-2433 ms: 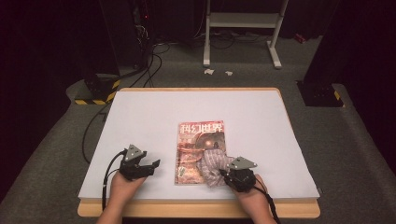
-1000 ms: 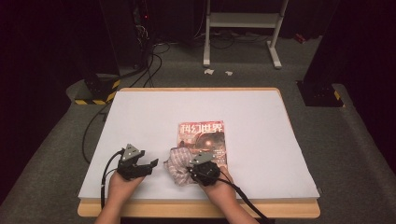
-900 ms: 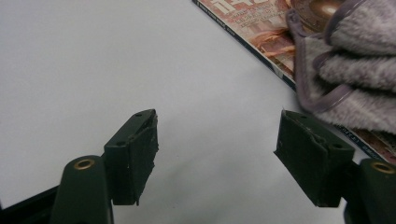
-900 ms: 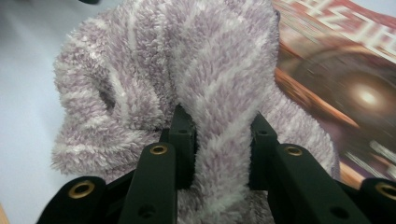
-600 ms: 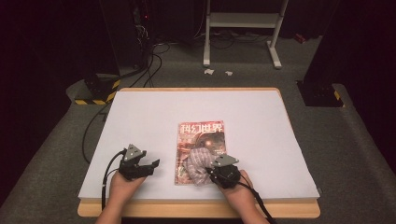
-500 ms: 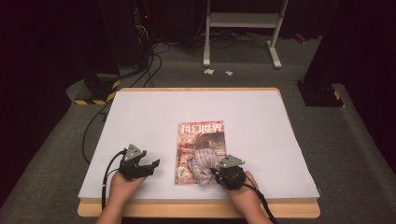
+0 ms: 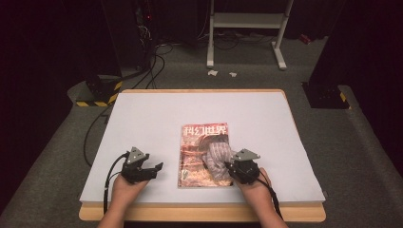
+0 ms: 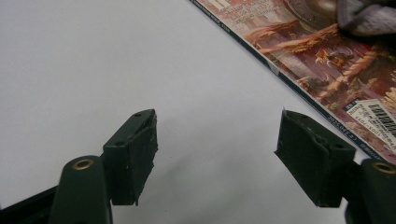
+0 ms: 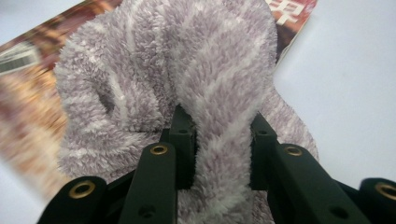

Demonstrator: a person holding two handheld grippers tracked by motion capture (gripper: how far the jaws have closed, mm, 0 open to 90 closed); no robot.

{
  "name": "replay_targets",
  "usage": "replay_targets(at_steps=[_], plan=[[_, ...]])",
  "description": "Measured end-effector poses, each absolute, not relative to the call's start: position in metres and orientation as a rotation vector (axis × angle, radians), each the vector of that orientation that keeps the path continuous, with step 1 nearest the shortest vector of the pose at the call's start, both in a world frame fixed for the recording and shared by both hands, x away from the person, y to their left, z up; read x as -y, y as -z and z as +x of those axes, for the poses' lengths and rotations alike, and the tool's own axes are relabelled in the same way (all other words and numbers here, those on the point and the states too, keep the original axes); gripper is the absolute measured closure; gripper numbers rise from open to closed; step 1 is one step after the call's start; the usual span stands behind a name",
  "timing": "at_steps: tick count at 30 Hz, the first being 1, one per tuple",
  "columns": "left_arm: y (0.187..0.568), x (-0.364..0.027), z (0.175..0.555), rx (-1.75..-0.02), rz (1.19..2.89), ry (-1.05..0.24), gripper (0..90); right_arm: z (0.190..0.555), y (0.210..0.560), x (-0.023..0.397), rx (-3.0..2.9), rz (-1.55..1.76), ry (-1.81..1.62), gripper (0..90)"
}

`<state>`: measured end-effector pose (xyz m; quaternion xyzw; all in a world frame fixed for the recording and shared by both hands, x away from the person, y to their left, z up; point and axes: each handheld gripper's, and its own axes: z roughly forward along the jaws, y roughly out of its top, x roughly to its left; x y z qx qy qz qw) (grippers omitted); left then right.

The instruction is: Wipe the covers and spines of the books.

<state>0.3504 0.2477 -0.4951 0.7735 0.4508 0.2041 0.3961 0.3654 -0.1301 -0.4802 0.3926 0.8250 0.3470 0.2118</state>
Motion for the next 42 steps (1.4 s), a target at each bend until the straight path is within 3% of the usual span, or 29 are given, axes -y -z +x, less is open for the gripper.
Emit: replay_targets(at_steps=[11, 23, 42], plan=[[0.495, -0.249, 0.350, -1.142, 1.956, -0.509, 28.9, 0.403, 0.482, 0.115, -2.266, 1.112, -0.877, 70.4], [0.496, -0.249, 0.351, -1.143, 1.956, -0.501, 28.9, 0.406, 0.483, 0.090, -2.293, 1.067, -0.862, 69.8], [0.494, -0.252, 0.351, -1.142, 1.951, -0.502, 28.9, 0.407, 0.487, 0.012, -2.395, 0.943, -0.978, 67.5]])
